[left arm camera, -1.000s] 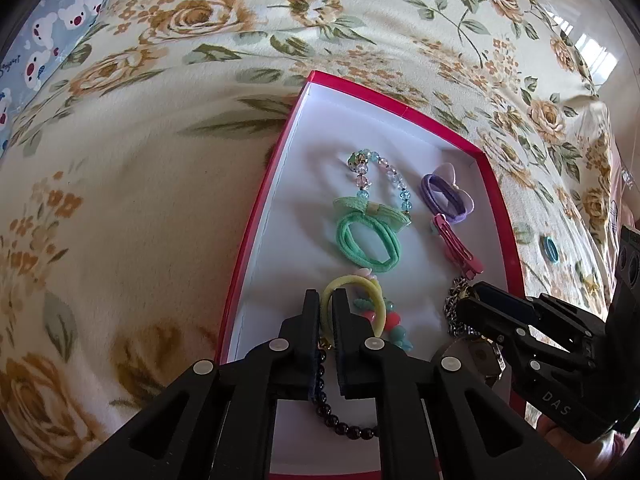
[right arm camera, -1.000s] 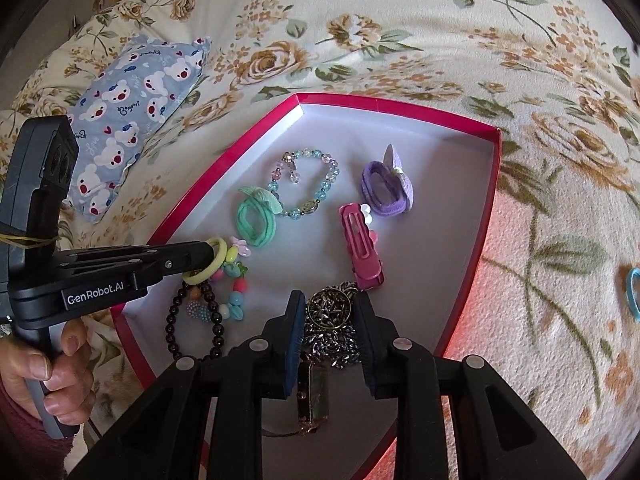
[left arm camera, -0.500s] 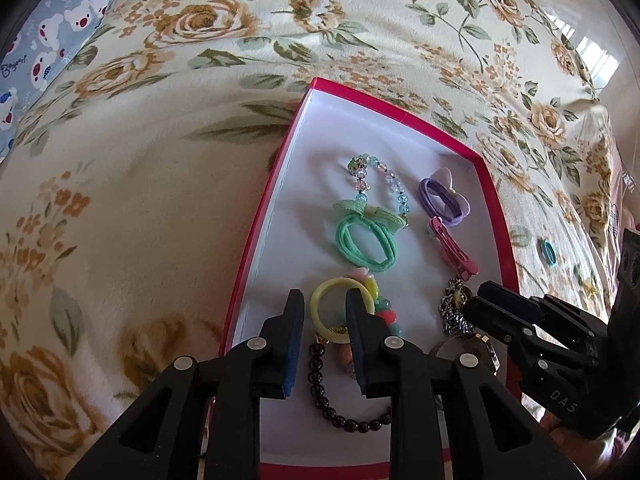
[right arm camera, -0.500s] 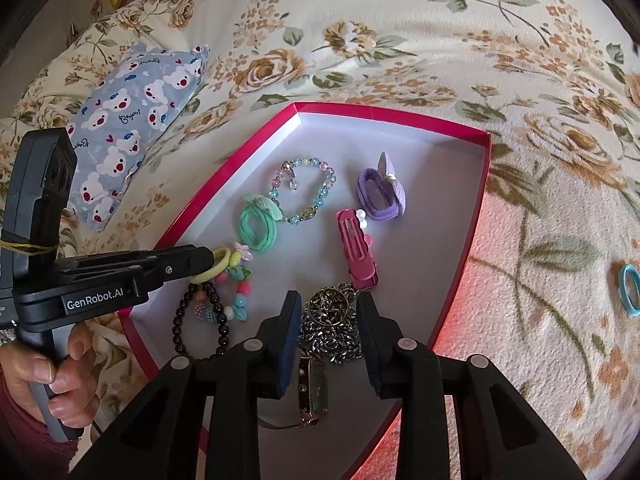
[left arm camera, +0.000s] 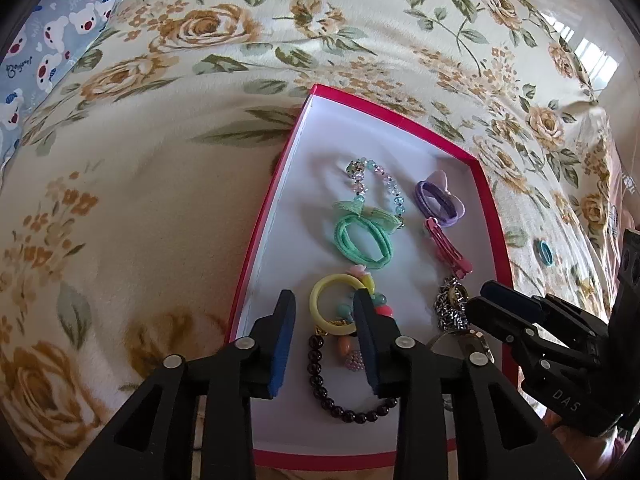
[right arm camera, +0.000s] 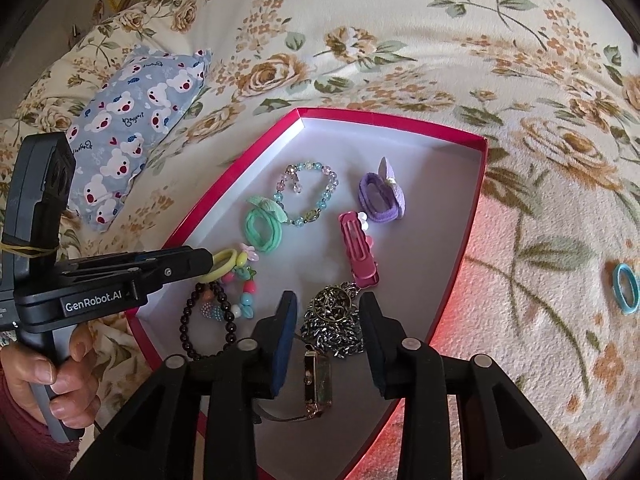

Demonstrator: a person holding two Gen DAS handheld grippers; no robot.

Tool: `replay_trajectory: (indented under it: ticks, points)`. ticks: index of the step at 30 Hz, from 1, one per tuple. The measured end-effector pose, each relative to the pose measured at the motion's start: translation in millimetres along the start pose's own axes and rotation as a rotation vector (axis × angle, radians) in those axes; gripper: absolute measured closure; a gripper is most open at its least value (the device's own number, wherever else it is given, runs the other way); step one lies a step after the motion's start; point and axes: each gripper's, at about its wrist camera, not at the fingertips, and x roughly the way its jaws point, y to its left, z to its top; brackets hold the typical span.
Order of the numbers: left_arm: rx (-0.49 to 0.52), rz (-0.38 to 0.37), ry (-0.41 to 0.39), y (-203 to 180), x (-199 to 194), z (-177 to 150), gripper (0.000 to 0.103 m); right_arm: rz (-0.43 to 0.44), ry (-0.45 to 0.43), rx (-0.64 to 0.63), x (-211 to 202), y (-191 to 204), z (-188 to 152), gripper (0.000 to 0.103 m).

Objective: Organize jewelry

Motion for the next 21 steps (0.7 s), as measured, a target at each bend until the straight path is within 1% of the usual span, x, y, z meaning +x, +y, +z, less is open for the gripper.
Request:
replay_trajectory:
  ticks: [2, 4, 7, 9, 10, 11, 13, 15, 19, 21]
  points:
    - [-0.002, -0.005, -0.005, 1, -2, 0, 0.062, -0.001, -0.002, 0.004, -1, -1, 0, 0.058]
    - [0.0, 0.001, -0.01, 1, -5, -1, 0.061, 0.003, -0.004, 0.008, -2, -2, -1, 0.056]
    - [-0.007, -0.007, -0.013, 2, -10, -3, 0.053, 0.008, -0.007, 0.013, -4, -2, -1, 0.052]
    - [-0.016, -0.025, -0.02, 3, -16, -5, 0.044, 0.007, -0.019, 0.015, -8, -2, -2, 0.051]
    - [-0.017, -0.029, -0.025, 4, -19, -5, 0.041, 0.006, -0.027, 0.015, -11, -3, -2, 0.051]
    - [-0.018, -0.03, -0.031, 4, -22, -6, 0.037, 0.005, -0.034, 0.014, -13, -3, -2, 0.051]
    - [-0.014, -0.027, -0.044, 5, -29, -10, 0.031, 0.003, -0.051, 0.015, -18, -2, -3, 0.047]
    - [-0.022, -0.02, -0.05, 6, -36, -14, 0.023, 0.001, -0.067, 0.017, -23, -4, -3, 0.041]
    - [-0.043, -0.015, -0.072, 8, -50, -25, 0.023, -0.003, -0.086, 0.03, -32, -8, -7, 0.041]
    - [-0.052, -0.009, -0.086, 8, -58, -30, 0.02, -0.004, -0.092, 0.038, -35, -9, -9, 0.039]
